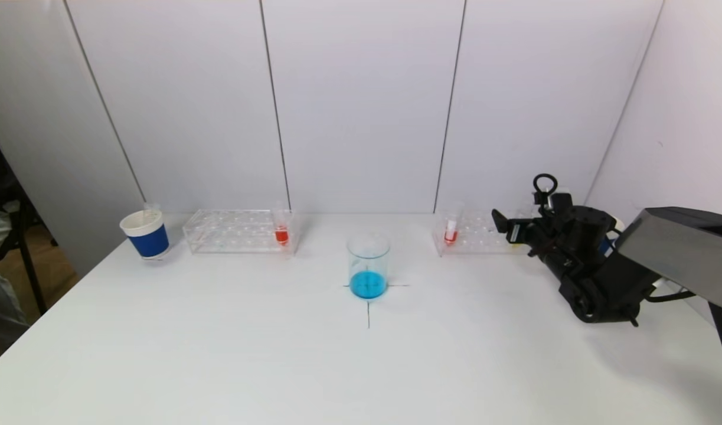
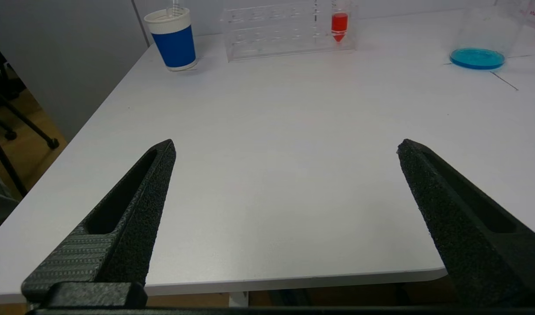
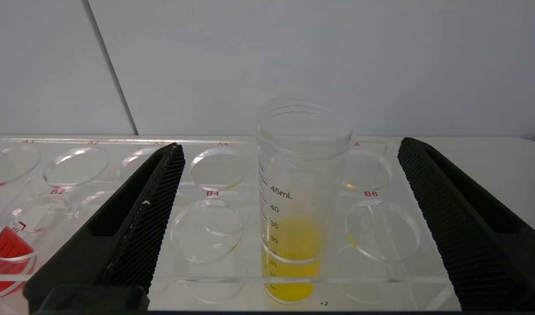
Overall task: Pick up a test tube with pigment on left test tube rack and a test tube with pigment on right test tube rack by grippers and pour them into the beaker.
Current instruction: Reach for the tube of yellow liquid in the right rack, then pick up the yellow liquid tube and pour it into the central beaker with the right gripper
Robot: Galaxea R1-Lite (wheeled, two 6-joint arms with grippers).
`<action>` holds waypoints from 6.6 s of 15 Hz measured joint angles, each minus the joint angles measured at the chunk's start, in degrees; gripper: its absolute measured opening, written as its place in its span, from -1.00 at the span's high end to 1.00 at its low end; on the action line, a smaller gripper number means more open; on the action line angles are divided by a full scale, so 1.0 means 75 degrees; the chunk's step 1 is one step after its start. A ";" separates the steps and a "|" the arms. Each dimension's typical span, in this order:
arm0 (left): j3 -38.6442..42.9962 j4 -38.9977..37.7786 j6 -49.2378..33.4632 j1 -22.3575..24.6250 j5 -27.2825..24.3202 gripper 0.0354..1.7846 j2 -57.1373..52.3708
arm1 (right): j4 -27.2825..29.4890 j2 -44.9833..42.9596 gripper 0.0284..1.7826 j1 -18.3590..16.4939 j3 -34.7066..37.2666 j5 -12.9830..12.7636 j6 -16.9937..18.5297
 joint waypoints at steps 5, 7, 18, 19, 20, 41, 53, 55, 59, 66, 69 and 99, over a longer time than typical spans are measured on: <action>0.0000 0.0000 0.0003 0.0000 -0.0003 -0.99 0.0000 | -0.0007 0.0024 -0.99 -0.0005 -0.0020 -0.0008 0.0000; 0.0000 0.0000 0.0003 0.0000 -0.0003 -0.99 0.0000 | -0.0003 0.0029 -0.99 -0.0008 -0.0026 -0.0008 -0.0003; 0.0000 0.0000 0.0000 0.0000 0.0000 -0.99 0.0000 | 0.0031 0.0076 -0.67 -0.0008 -0.0055 -0.0008 -0.0024; 0.0000 0.0000 0.0003 0.0000 -0.0003 -0.99 0.0000 | 0.0037 0.0081 -0.54 -0.0008 -0.0063 -0.0011 -0.0024; 0.0000 0.0000 0.0000 0.0000 0.0000 -0.99 0.0000 | 0.0034 0.0081 -0.36 -0.0008 -0.0063 -0.0011 -0.0024; 0.0000 0.0000 0.0007 0.0000 0.0000 -0.99 0.0000 | 0.0177 -0.0206 0.44 -0.0067 -0.0005 0.0003 -0.0062; 0.0000 0.0000 0.0003 0.0000 0.0003 -0.99 0.0000 | 0.1777 -0.1835 0.44 0.0029 -0.0244 -0.0003 -0.0197; 0.0000 0.0000 0.0007 0.0000 -0.0003 -0.99 0.0000 | 0.2331 -0.2256 0.44 0.0088 -0.0361 0.0007 -0.0211; 0.0000 0.0000 0.0003 0.0000 0.0000 -0.99 0.0000 | 0.4138 -0.3025 0.44 0.0283 -0.1122 -0.0005 -0.0226; 0.0000 0.0000 0.0003 0.0000 0.0003 -0.99 0.0000 | 0.5804 -0.3526 0.44 0.1227 -0.2354 -0.0011 -0.1156; 0.0000 0.0000 0.0003 0.0000 0.0000 -0.99 0.0000 | 0.6073 -0.3672 0.44 0.1911 -0.2635 -0.0008 -0.1710; 0.0000 0.0000 0.0000 0.0000 0.0000 -0.99 0.0000 | 0.5300 -0.0827 0.44 0.2940 -0.4351 0.4819 -0.7579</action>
